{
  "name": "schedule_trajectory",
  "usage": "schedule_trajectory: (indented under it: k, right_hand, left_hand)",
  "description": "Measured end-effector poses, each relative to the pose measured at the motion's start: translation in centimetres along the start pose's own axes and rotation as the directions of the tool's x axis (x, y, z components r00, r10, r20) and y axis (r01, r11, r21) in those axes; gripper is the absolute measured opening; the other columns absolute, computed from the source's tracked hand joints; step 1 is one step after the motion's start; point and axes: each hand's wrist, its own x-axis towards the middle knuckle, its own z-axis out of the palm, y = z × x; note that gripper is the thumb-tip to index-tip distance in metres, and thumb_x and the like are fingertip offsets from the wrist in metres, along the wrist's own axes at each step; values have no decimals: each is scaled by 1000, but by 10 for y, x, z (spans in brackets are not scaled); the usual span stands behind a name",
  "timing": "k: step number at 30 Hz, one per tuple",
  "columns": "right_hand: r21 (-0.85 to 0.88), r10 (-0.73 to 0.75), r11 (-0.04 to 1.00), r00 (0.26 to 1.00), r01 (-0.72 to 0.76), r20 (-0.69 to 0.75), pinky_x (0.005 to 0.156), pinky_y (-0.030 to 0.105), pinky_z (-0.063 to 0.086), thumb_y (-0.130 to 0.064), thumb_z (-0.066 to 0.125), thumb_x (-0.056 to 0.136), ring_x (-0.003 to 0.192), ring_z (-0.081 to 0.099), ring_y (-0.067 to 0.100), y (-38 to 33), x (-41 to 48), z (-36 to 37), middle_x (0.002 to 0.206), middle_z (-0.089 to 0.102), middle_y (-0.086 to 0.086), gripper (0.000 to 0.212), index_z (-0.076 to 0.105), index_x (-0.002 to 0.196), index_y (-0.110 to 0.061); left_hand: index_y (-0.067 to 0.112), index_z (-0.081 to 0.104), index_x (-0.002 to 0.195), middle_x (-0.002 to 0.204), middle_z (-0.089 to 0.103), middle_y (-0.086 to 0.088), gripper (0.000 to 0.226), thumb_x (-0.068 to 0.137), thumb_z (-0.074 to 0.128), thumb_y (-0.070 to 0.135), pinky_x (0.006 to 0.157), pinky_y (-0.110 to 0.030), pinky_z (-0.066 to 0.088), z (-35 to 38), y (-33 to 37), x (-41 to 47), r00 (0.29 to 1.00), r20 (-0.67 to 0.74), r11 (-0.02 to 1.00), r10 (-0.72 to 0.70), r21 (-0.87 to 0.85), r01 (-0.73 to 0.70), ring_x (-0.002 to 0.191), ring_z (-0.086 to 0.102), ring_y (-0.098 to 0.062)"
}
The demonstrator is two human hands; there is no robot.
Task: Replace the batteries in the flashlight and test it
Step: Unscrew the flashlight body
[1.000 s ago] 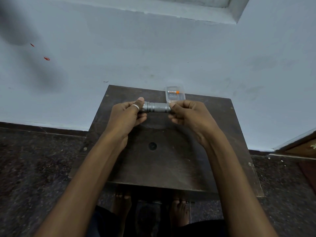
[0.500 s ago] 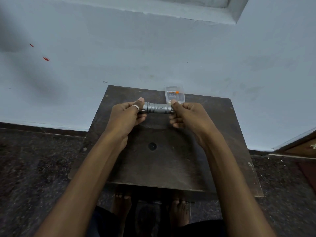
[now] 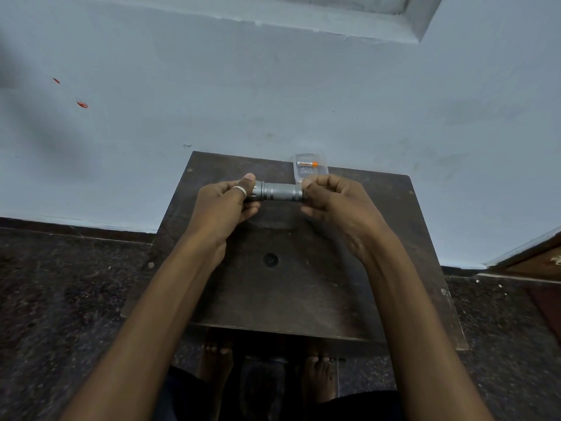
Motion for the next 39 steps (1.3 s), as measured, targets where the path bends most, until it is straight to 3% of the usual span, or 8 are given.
schedule_trajectory:
  k: [5, 8, 12, 18, 22, 26, 33, 39]
  right_hand:
    - [-180, 33, 983, 999, -37, -28, 57, 18, 54, -37, 60, 99, 62, 67, 11, 2, 0, 0, 77, 70, 8, 33, 70, 88, -7]
    - [-169, 19, 985, 999, -23, -30, 55, 15, 53, -29, 62, 99, 59, 64, 10, 2, 0, 1, 75, 67, 10, 28, 68, 86, -5]
    - [-56, -1, 998, 999, 3, 38, 65, 18, 57, -7, 67, 94, 69, 65, 9, 0, -1, -2, 79, 66, 6, 10, 68, 104, -2]
    - [-100, -70, 992, 997, 74, 44, 75, 23, 54, 13, 68, 83, 78, 65, 12, -4, -4, -4, 88, 70, 6, 28, 67, 103, -7]
    - [5, 4, 1000, 999, -4, 32, 73, 24, 61, -9, 66, 95, 79, 67, 13, -5, -4, 1, 88, 67, 6, 6, 65, 101, -7]
    - [-178, 29, 984, 1000, -28, 8, 57, 16, 55, -29, 59, 101, 64, 67, 9, -1, 0, 0, 81, 69, 8, 26, 68, 93, -6]
    - [-112, -11, 994, 1000, 14, 24, 62, 17, 55, -6, 68, 93, 67, 62, 8, 0, 0, -8, 81, 65, 7, 16, 69, 108, 0]
    - [-140, -26, 990, 1000, 26, 1, 64, 18, 54, 13, 70, 82, 71, 65, 12, -3, -2, -20, 82, 70, 4, 26, 67, 98, -8]
  left_hand:
    - [10, 70, 88, 84, 70, -6, 21, 95, 63, 28, 80, -27, 60, 0, -1, 0, 1000, -4, 1000, 2, -2, -2, 80, 66, -16]
    - [9, 71, 89, 83, 71, -4, 22, 95, 64, 29, 79, -26, 59, -1, 0, 0, 1000, 7, 1000, 2, 3, -2, 80, 67, -15]
    - [10, 71, 88, 83, 71, -4, 21, 95, 64, 29, 78, -25, 59, -2, 0, 0, 1000, -2, 1000, -2, -5, 2, 80, 67, -15]
    - [10, 71, 88, 85, 71, -5, 21, 95, 64, 29, 78, -26, 59, -2, 0, 1, 1000, 1, 1000, -7, -6, 7, 81, 67, -16]
    - [9, 71, 89, 88, 71, -7, 21, 94, 64, 28, 79, -27, 60, -1, -1, 1, 1000, 4, 1000, -11, -6, 11, 82, 67, -17]
    - [9, 71, 89, 88, 70, -8, 21, 94, 64, 29, 78, -26, 60, -1, -1, 2, 1000, 3, 1000, -9, 1, 9, 82, 67, -17]
    - [10, 71, 86, 87, 70, -7, 22, 95, 64, 29, 76, -24, 60, -1, -1, 2, 1000, 1, 1000, -10, 5, 10, 82, 68, -17]
    - [9, 69, 86, 86, 69, -5, 21, 94, 64, 28, 76, -24, 60, -3, 0, 3, 1000, -17, 1000, -19, -22, 19, 79, 66, -15]
